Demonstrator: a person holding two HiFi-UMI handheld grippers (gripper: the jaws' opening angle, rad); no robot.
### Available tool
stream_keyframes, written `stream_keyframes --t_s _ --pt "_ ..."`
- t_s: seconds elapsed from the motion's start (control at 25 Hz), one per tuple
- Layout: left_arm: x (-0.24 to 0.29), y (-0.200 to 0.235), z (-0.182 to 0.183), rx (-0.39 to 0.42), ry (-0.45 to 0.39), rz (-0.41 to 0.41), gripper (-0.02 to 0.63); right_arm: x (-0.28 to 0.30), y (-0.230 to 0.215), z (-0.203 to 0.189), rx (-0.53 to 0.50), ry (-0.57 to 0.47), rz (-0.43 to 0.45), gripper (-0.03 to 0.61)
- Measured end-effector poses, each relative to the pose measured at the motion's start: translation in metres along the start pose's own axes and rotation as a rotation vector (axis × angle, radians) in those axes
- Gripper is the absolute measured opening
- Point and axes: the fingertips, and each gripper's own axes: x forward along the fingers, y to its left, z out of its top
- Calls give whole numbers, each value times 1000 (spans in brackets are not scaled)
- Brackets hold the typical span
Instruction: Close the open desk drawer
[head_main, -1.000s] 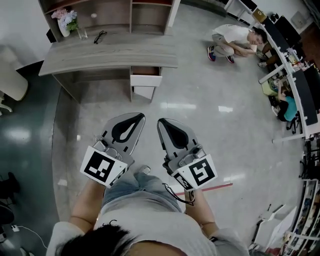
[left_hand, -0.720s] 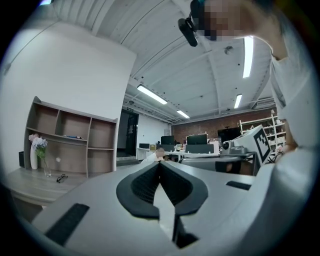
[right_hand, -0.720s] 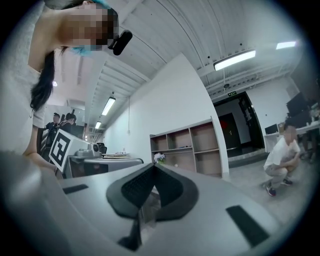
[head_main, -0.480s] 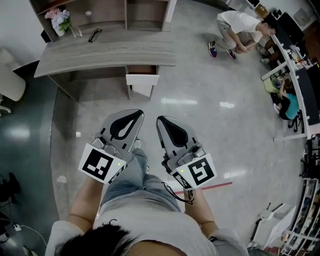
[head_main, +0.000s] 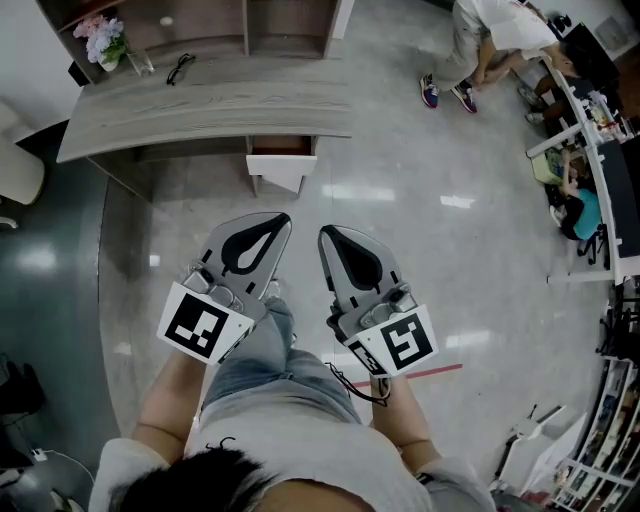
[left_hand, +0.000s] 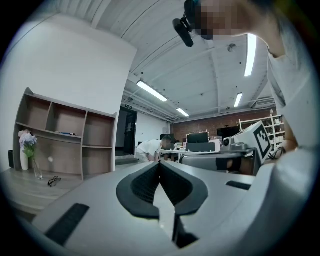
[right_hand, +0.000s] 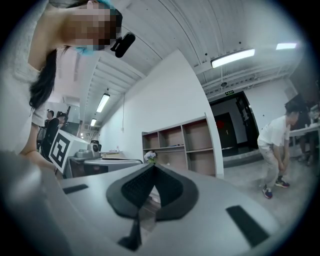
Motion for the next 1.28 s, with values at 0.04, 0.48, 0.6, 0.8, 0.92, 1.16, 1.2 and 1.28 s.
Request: stream_keyframes --t_s 0.04,0.48,0.6,0.8,0.92,1.16,1.2,1.28 --pt "5 5 0 1 1 1 11 6 -4 0 0 1 1 8" --pt "51 70 -3 -1 -9 -2 11 81 -47 -5 -6 18 25 8" --pt "58 84 -4 -12 -5 -6 11 99 -54 -5 -12 20 30 8" --pt "64 104 -5 -16 -3 -3 11 120 -59 -3 -19 12 41 8" --pt "65 112 -6 -25 -8 3 11 129 -61 -5 -20 17 42 8" --pt "67 128 -11 -31 -15 14 11 142 -69 -15 -16 25 26 8" --pt "68 129 -12 -33 -15 15 11 143 -71 -17 -12 29 24 8" --pt "72 133 -14 -38 -17 17 11 147 -76 -22 -6 38 22 8"
